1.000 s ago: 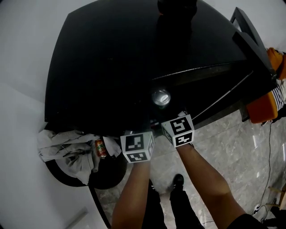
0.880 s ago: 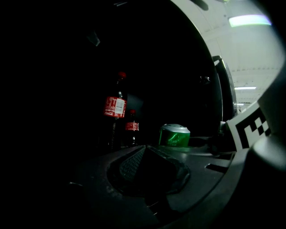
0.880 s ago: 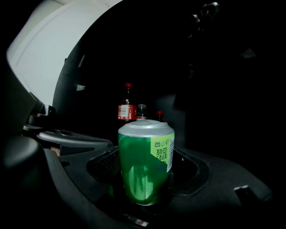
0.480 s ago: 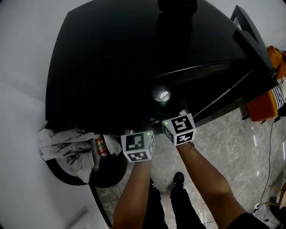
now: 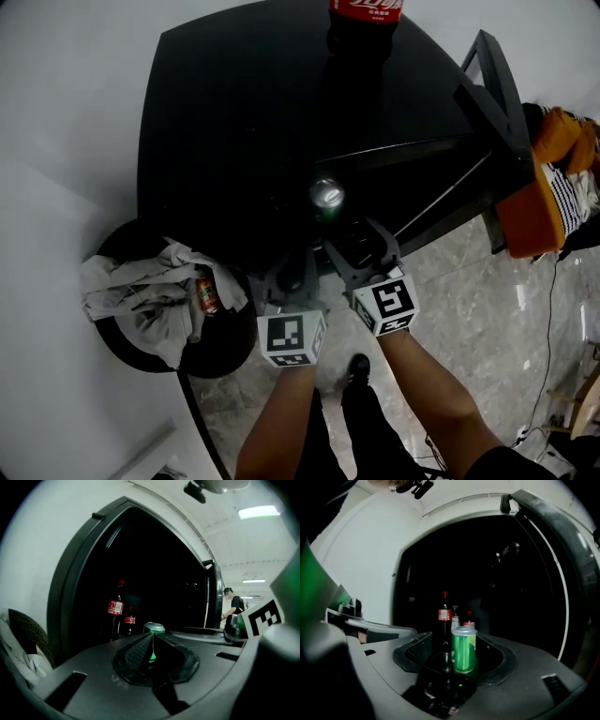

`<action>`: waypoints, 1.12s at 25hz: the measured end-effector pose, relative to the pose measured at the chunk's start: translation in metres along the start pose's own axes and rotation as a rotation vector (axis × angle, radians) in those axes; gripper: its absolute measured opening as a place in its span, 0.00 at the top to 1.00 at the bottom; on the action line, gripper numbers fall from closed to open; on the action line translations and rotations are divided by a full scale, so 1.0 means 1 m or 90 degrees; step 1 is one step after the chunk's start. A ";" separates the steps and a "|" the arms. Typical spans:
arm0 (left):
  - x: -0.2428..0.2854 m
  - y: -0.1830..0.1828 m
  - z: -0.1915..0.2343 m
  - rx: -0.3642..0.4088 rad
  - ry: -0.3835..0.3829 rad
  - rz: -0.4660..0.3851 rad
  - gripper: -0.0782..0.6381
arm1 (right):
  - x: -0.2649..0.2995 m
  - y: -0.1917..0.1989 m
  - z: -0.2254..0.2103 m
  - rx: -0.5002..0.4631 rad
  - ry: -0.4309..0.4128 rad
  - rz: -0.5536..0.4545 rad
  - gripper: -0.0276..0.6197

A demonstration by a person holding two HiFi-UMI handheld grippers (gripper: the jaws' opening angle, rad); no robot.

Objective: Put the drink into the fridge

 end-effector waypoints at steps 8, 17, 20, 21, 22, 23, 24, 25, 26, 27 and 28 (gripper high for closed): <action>-0.105 0.006 -0.052 -0.006 0.039 0.047 0.87 | -0.106 -0.032 0.068 0.029 -0.161 0.044 0.90; -0.217 -0.049 -0.135 0.048 0.095 0.121 0.87 | -0.219 -0.133 0.072 0.118 -0.267 0.027 0.92; -0.241 -0.065 -0.162 0.075 0.117 0.107 0.87 | -0.249 -0.173 0.078 0.073 -0.343 0.000 0.92; -0.247 -0.067 -0.170 0.084 0.130 0.102 0.87 | -0.259 -0.181 0.078 0.054 -0.359 -0.003 0.92; -0.251 -0.069 -0.175 0.090 0.142 0.099 0.87 | -0.268 -0.187 0.079 0.040 -0.367 -0.004 0.92; -0.255 -0.072 -0.179 0.091 0.153 0.097 0.87 | -0.276 -0.192 0.081 0.035 -0.369 -0.006 0.92; -0.260 -0.077 -0.181 0.089 0.164 0.094 0.87 | -0.284 -0.196 0.083 0.035 -0.368 -0.009 0.92; -0.266 -0.083 -0.185 0.084 0.175 0.089 0.87 | -0.293 -0.200 0.086 0.038 -0.365 -0.012 0.92; -0.272 -0.089 -0.188 0.078 0.187 0.086 0.87 | -0.302 -0.203 0.090 0.041 -0.360 -0.014 0.92; -0.278 -0.095 -0.191 0.074 0.200 0.083 0.87 | -0.311 -0.207 0.094 0.039 -0.352 -0.015 0.92; -0.283 -0.099 -0.193 0.073 0.212 0.079 0.88 | -0.319 -0.209 0.098 0.032 -0.343 -0.014 0.92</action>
Point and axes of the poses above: the fingertips, and each gripper's own axes: x forward along the fingers, z to its left, y out of its underside, the point moved 6 cm from there along -x, backward along the fingers, and after that the axes turned 8 degrees about -x, right-handed, at the moved point
